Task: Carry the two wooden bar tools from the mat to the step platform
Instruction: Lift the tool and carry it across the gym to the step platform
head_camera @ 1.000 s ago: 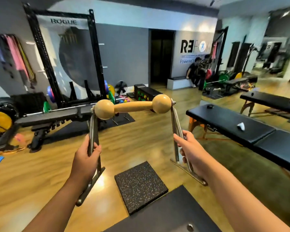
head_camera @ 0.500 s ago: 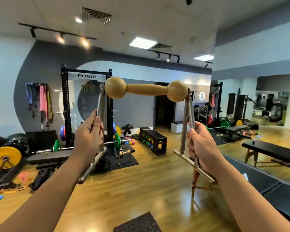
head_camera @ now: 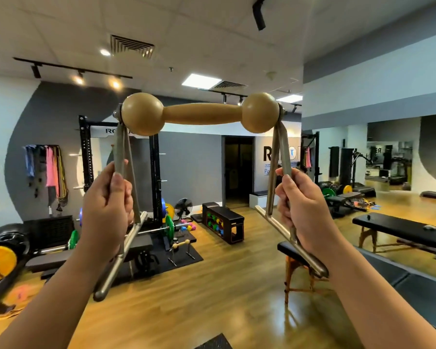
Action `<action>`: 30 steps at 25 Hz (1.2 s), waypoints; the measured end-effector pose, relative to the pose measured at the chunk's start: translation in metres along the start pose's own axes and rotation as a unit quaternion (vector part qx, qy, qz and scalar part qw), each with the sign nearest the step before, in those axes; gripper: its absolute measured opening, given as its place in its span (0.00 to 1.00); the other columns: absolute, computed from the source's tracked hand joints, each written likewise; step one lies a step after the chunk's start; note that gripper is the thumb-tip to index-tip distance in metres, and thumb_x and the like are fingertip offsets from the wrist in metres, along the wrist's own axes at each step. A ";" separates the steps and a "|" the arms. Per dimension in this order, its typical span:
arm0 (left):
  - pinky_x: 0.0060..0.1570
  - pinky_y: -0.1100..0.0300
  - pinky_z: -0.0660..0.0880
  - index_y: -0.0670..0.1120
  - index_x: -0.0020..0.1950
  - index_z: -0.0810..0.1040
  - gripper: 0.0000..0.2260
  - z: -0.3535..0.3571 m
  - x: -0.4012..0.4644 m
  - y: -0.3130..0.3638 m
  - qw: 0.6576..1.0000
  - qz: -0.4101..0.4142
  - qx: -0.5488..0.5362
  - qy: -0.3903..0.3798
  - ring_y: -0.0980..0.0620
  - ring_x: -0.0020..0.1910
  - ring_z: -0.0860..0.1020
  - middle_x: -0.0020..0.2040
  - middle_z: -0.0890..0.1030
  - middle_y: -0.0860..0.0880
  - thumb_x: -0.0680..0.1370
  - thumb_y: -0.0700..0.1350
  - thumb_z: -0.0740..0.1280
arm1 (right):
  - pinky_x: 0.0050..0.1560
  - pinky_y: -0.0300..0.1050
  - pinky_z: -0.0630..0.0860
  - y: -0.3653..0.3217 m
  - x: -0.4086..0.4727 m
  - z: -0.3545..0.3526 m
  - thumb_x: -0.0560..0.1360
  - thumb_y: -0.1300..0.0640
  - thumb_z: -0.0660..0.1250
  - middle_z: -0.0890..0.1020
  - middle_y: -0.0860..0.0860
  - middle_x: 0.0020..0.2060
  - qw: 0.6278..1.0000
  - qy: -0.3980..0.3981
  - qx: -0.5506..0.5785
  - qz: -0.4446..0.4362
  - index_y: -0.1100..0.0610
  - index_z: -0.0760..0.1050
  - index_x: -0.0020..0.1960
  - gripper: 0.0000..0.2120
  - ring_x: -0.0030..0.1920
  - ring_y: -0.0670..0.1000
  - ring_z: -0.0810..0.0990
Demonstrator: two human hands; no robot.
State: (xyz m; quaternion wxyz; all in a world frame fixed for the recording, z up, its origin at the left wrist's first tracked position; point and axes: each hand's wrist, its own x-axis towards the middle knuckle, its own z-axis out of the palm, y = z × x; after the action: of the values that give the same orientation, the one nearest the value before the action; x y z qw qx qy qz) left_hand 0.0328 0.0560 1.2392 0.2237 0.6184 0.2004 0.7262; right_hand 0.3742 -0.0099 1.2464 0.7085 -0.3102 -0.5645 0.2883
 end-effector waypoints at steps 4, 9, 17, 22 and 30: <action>0.20 0.63 0.63 0.53 0.65 0.78 0.12 0.035 -0.003 -0.004 1.000 0.015 0.014 0.009 0.57 0.24 0.65 0.35 0.72 0.51 0.87 0.47 0.57 | 0.22 0.36 0.66 0.008 0.011 -0.034 0.87 0.58 0.57 0.75 0.47 0.33 1.000 0.003 0.013 -0.005 0.57 0.76 0.62 0.10 0.26 0.44 0.68; 0.21 0.65 0.64 0.55 0.64 0.79 0.13 0.102 -0.005 -0.030 0.999 0.003 0.025 0.029 0.57 0.24 0.65 0.33 0.70 0.50 0.88 0.46 0.56 | 0.22 0.36 0.67 0.027 0.045 -0.094 0.87 0.58 0.57 0.75 0.48 0.33 1.000 0.004 0.005 -0.003 0.58 0.76 0.61 0.10 0.26 0.45 0.68; 0.21 0.65 0.61 0.56 0.62 0.79 0.14 0.159 0.014 -0.102 0.996 -0.018 0.059 0.058 0.58 0.24 0.63 0.34 0.68 0.50 0.88 0.45 0.55 | 0.21 0.37 0.62 0.091 0.111 -0.140 0.87 0.58 0.56 0.73 0.48 0.33 1.000 -0.001 -0.004 0.004 0.58 0.75 0.60 0.09 0.25 0.44 0.65; 0.21 0.63 0.61 0.60 0.54 0.79 0.14 0.163 0.038 -0.168 0.992 -0.009 0.098 0.078 0.57 0.25 0.62 0.33 0.67 0.51 0.88 0.47 0.55 | 0.22 0.36 0.64 0.154 0.165 -0.127 0.87 0.58 0.56 0.70 0.51 0.33 1.000 0.003 -0.008 0.012 0.62 0.73 0.59 0.09 0.25 0.43 0.66; 0.22 0.65 0.63 0.53 0.68 0.77 0.14 0.103 0.125 -0.314 0.982 -0.051 0.138 0.118 0.60 0.24 0.65 0.36 0.70 0.53 0.88 0.45 0.55 | 0.24 0.35 0.63 0.299 0.279 -0.057 0.86 0.54 0.59 0.72 0.46 0.31 1.000 -0.017 0.016 0.017 0.46 0.79 0.50 0.11 0.26 0.43 0.65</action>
State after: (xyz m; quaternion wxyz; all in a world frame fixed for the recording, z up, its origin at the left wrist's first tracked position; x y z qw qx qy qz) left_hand 0.1420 0.3866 1.1782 0.1472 0.5427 0.3549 0.7469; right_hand 0.4677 0.3876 1.1812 0.6986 -0.3037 -0.5664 0.3146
